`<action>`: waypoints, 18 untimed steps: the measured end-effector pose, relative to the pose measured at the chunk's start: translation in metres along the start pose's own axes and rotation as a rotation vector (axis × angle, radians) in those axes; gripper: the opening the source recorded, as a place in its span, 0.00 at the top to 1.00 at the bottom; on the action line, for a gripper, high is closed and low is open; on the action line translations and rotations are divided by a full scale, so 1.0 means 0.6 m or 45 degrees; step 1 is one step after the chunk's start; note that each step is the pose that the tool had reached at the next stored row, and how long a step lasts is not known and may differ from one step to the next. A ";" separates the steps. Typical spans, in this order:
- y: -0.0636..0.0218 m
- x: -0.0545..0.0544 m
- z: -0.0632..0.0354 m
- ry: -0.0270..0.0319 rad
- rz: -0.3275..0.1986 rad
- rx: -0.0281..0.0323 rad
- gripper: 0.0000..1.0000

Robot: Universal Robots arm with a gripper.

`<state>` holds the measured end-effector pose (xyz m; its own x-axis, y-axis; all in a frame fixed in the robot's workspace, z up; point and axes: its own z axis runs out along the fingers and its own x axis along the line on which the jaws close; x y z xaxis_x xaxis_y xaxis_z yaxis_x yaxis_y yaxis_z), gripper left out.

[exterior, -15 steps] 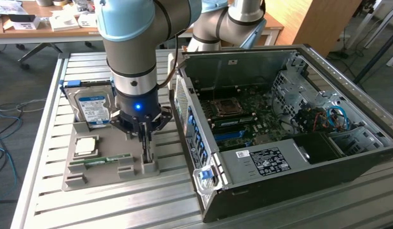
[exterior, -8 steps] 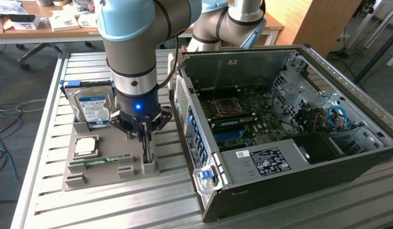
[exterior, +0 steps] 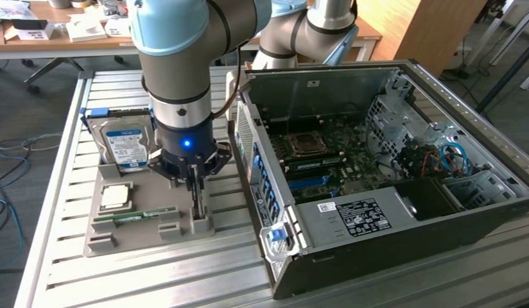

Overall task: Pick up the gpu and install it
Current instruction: 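Pick up the gpu and move the gpu toward the slot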

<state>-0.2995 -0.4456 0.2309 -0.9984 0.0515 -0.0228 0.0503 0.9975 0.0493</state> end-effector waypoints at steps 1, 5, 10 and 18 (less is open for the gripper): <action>0.000 0.000 0.000 0.0000 0.000 0.0000 0.74; 0.000 0.000 -0.002 -0.0001 0.000 -0.0001 0.74; 0.001 0.000 -0.013 0.0000 0.000 0.0000 0.74; 0.002 -0.001 -0.039 0.0000 0.000 0.0000 0.74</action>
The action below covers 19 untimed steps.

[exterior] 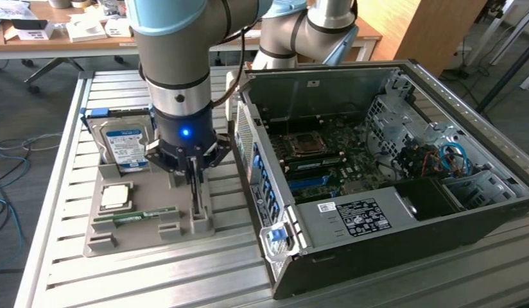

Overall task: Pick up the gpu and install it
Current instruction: 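Pick up the gpu and move the gpu toward the slot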

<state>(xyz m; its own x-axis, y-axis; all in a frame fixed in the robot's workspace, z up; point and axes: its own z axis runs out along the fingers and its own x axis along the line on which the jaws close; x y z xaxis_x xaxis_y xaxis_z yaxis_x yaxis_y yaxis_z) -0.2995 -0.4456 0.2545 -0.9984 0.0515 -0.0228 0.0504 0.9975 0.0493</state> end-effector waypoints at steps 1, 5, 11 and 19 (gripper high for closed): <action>0.000 0.000 -0.004 0.0000 0.000 0.0000 0.74; 0.001 -0.001 -0.022 -0.0001 0.000 -0.0001 0.74; 0.002 -0.001 -0.050 0.0000 0.000 0.0000 0.74; 0.005 -0.002 -0.096 -0.0001 0.000 0.0000 0.74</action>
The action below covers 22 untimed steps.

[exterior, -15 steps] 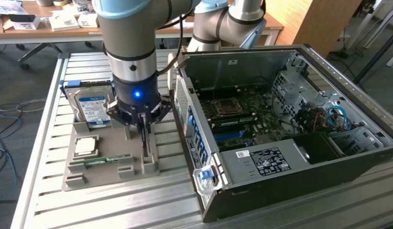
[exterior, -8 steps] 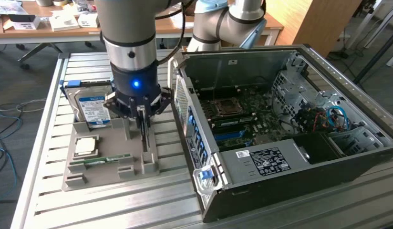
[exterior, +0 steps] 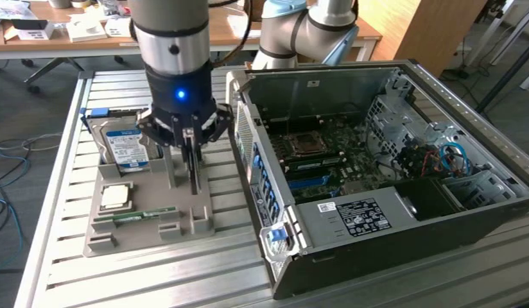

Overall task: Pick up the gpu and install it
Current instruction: 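Pick up the gpu and move the gpu toward the slot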

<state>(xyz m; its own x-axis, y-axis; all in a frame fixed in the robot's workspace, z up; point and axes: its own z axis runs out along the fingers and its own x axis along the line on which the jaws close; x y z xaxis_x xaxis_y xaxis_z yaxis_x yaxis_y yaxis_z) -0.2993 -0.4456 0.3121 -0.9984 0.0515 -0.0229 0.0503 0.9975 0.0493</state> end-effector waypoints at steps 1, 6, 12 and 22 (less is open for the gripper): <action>0.000 0.000 -0.006 0.0000 0.000 -0.0001 0.74; 0.002 -0.001 -0.041 0.0000 0.000 -0.0001 0.74; 0.004 -0.002 -0.083 0.0000 0.000 -0.0001 0.74; 0.007 -0.004 -0.146 0.0000 0.000 -0.0001 0.74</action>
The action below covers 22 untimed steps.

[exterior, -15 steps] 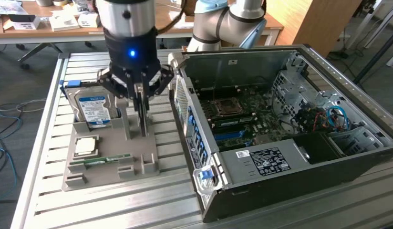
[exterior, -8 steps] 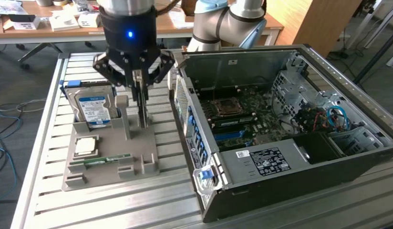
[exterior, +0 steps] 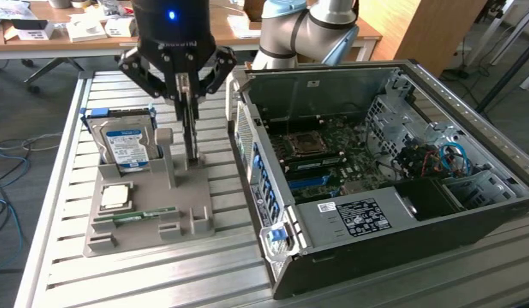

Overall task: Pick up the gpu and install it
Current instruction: 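Pick up the gpu and move the gpu toward the slot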

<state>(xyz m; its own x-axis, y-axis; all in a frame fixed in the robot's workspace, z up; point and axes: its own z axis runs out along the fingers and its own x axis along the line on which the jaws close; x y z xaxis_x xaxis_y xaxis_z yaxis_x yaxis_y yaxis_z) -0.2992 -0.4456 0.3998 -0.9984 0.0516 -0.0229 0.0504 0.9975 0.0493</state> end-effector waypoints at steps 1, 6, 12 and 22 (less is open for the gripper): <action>0.000 0.000 -0.005 0.0000 0.000 0.0000 0.74; 0.002 -0.001 -0.032 0.0000 0.000 -0.0001 0.74; 0.003 -0.001 -0.057 -0.0001 0.000 -0.0001 0.74; 0.003 -0.001 -0.062 0.0000 0.000 -0.0001 0.74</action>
<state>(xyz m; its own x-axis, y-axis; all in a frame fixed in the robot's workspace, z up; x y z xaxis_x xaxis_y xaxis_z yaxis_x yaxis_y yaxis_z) -0.2992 -0.4456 0.4371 -0.9984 0.0515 -0.0229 0.0503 0.9975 0.0494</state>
